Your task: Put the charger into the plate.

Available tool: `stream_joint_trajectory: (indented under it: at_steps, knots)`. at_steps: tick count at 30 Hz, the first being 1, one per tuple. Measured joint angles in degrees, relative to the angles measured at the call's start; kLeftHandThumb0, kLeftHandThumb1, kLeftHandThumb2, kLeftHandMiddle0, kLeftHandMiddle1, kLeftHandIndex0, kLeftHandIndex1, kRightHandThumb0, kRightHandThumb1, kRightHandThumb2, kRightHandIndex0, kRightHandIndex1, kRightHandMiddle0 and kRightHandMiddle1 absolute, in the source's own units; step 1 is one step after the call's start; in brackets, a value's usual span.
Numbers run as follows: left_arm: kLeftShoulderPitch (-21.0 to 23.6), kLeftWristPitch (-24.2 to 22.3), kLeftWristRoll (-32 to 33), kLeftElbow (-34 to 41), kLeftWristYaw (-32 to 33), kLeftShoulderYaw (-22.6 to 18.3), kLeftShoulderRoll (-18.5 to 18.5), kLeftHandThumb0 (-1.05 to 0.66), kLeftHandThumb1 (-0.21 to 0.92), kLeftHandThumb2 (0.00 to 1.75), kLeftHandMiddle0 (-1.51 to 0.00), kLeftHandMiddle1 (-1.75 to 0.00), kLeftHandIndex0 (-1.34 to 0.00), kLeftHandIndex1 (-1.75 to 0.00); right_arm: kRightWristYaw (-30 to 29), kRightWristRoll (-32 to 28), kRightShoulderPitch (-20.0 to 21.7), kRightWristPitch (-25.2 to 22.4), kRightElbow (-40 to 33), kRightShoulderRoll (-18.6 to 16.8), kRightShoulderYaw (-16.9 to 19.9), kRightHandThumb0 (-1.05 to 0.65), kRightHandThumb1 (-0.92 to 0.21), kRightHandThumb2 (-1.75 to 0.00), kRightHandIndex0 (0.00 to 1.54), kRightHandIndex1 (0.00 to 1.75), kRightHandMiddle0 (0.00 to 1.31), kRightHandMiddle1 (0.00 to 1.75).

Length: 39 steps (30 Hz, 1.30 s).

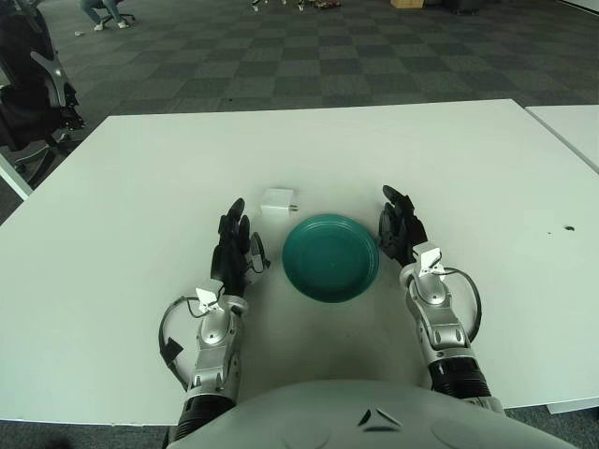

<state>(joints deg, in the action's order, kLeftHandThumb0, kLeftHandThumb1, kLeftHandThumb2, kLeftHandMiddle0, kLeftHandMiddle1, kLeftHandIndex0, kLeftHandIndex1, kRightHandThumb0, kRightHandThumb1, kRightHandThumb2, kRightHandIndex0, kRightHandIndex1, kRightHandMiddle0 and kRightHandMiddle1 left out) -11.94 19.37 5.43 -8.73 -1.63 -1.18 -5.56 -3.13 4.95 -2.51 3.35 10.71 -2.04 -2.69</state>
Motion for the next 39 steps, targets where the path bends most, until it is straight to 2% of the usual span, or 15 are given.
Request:
stream_joint_trajectory:
  at_steps: [6, 10, 13, 17, 22, 25, 28, 33, 39]
  knots:
    - [2.91, -4.42, -4.74, 1.09, 2.47, 0.03, 1.71, -0.82, 0.92, 0.96, -0.18, 0.00, 0.00, -0.47, -0.24, 0.00, 0.81, 0.00, 0.76, 0.00, 0.08, -0.88, -0.92, -0.85, 0.18, 0.00, 0.00, 0.42]
    - [6.67, -5.04, -11.83, 1.25, 5.58, 0.27, 4.68, -0.84, 0.92, 0.94, -0.19, -0.01, 0.00, -0.54, -0.43, 0.02, 1.37, 0.04, 1.14, -0.01, 0.12, -0.89, -0.92, -0.85, 0.19, 0.01, 0.00, 0.43]
    - [9.90, -3.13, -19.18, 0.41, 9.31, 0.81, 8.14, -0.86, 0.92, 0.89, -0.20, -0.01, 0.00, -0.61, -0.44, 0.03, 1.48, 0.06, 1.14, -0.01, 0.07, -0.89, -0.92, -0.86, 0.19, 0.01, 0.00, 0.44]
    - [15.14, 1.47, -28.70, -3.36, 15.28, 1.95, 13.80, -0.98, 0.92, 0.74, -0.23, -0.01, 0.00, -0.78, -0.58, 0.05, 1.73, 0.08, 1.31, 0.01, 0.12, -0.89, -0.92, -0.86, 0.19, 0.01, 0.00, 0.44]
    - [22.39, 6.82, -40.58, -10.50, 20.57, 5.02, 24.16, -1.04, 0.92, 0.64, -0.24, -0.01, -0.04, -0.99, -0.60, 0.04, 2.09, 0.10, 1.80, -0.01, 0.12, -0.88, -0.92, -0.86, 0.19, 0.00, 0.00, 0.43]
    - [26.23, 7.47, -45.92, -12.70, 20.19, 7.66, 29.70, -1.05, 0.92, 0.60, -0.23, 0.00, -0.07, -1.07, -0.63, 0.03, 2.33, 0.10, 2.10, 0.03, 0.30, -0.88, -0.92, -0.85, 0.18, 0.00, 0.00, 0.42]
    - [29.63, 6.77, -49.09, -13.55, 18.86, 9.81, 32.73, -1.05, 0.92, 0.57, -0.23, 0.00, -0.08, -1.11, -0.66, 0.03, 2.41, 0.10, 2.24, 0.02, 0.44, -0.87, -0.92, -0.85, 0.17, 0.00, 0.00, 0.42]
    - [34.23, 5.22, -52.47, -15.95, 15.75, 13.69, 35.08, -1.05, 0.92, 0.53, -0.20, 0.00, -0.07, -1.11, -0.89, 0.04, 2.62, 0.11, 2.46, -0.03, 0.45, -0.87, -0.92, -0.85, 0.17, 0.00, 0.00, 0.42]
    - [38.27, 6.85, -53.71, -19.61, 13.19, 17.59, 36.23, -1.05, 0.92, 0.48, -0.16, 0.00, -0.03, -1.08, -1.25, 0.05, 2.76, 0.11, 2.52, -0.25, 0.30, -0.88, -0.92, -0.86, 0.18, 0.00, 0.00, 0.42]
